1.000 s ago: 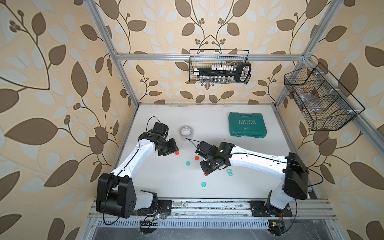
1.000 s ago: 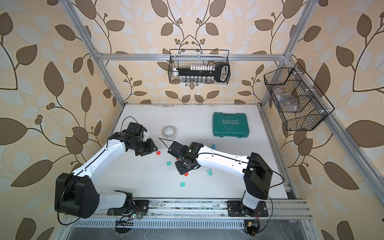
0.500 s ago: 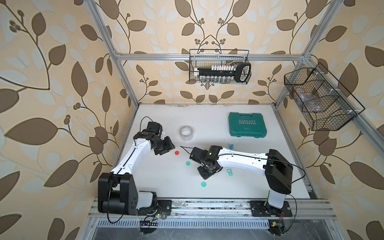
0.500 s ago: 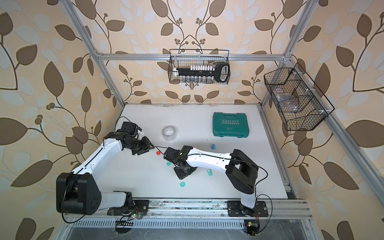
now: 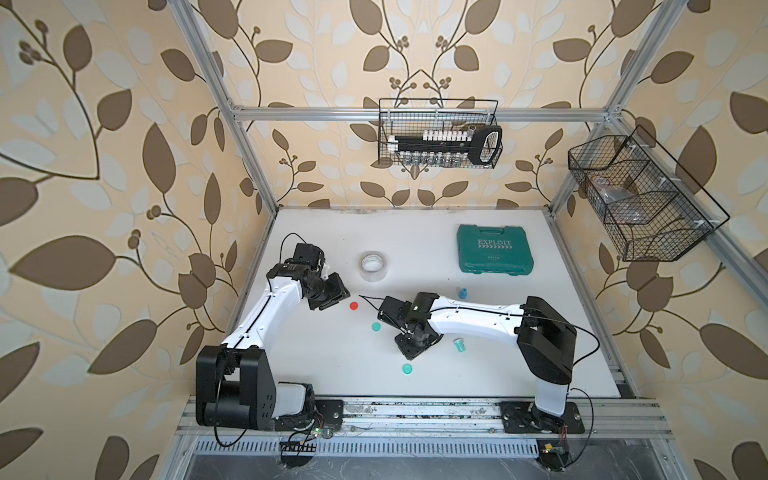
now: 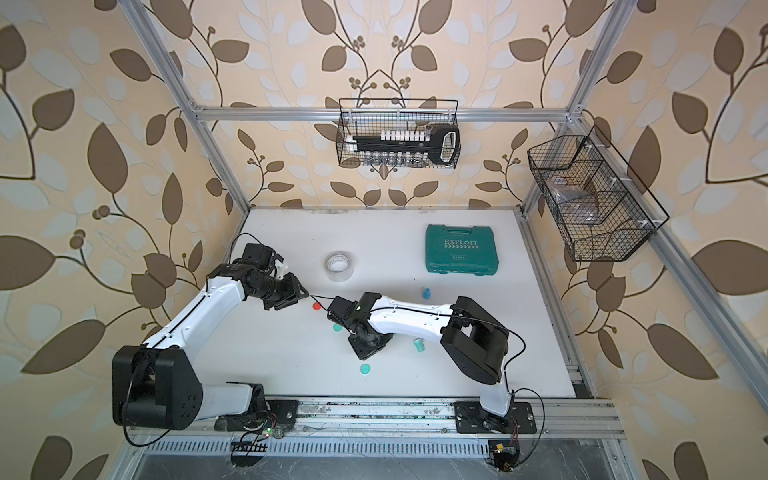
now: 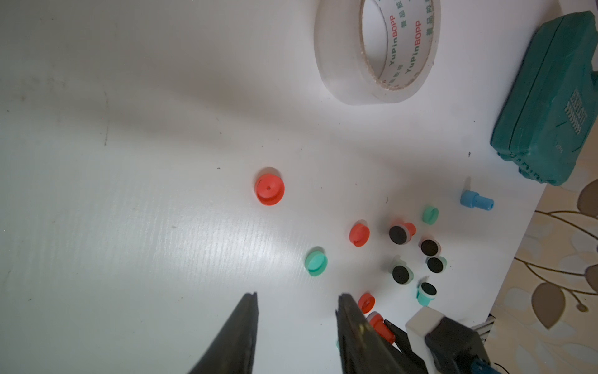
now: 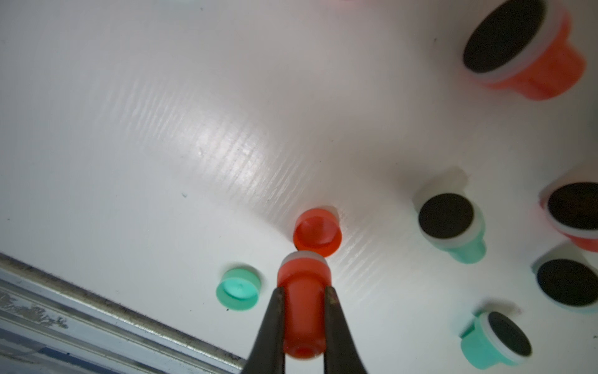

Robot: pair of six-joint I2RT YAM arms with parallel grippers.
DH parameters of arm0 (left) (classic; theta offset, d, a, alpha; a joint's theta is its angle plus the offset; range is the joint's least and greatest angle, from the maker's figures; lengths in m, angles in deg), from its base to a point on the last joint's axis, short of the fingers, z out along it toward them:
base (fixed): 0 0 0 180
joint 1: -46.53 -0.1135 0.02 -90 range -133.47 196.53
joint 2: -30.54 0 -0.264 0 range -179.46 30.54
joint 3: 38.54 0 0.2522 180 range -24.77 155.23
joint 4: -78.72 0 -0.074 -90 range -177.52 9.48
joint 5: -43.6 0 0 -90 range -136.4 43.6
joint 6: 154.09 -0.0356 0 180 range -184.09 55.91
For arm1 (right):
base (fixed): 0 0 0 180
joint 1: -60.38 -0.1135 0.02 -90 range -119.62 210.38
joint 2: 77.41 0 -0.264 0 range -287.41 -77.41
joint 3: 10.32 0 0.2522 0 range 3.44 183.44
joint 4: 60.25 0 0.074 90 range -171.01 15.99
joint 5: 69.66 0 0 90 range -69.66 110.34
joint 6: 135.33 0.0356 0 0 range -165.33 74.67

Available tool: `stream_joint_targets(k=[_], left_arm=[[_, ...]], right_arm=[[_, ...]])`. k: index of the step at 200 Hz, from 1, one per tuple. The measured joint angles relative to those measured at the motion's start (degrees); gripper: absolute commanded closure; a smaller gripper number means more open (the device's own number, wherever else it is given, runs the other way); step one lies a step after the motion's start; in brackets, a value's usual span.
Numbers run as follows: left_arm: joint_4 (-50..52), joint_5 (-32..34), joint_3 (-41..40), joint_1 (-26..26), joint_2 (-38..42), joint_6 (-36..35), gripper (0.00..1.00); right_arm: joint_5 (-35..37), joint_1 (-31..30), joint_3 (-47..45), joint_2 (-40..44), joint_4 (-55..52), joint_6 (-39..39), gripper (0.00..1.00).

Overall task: Close the stamp cap
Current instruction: Close the cover of the stamp.

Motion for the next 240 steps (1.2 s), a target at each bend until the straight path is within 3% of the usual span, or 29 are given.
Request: stream_joint_targets(k=[240], left_arm=[[0.02, 0.00, 0.00, 0.00, -0.48, -0.20, 0.57]], right_arm=[[0.13, 1.49, 0.63, -2.27, 1.36, -1.40, 1.00]])
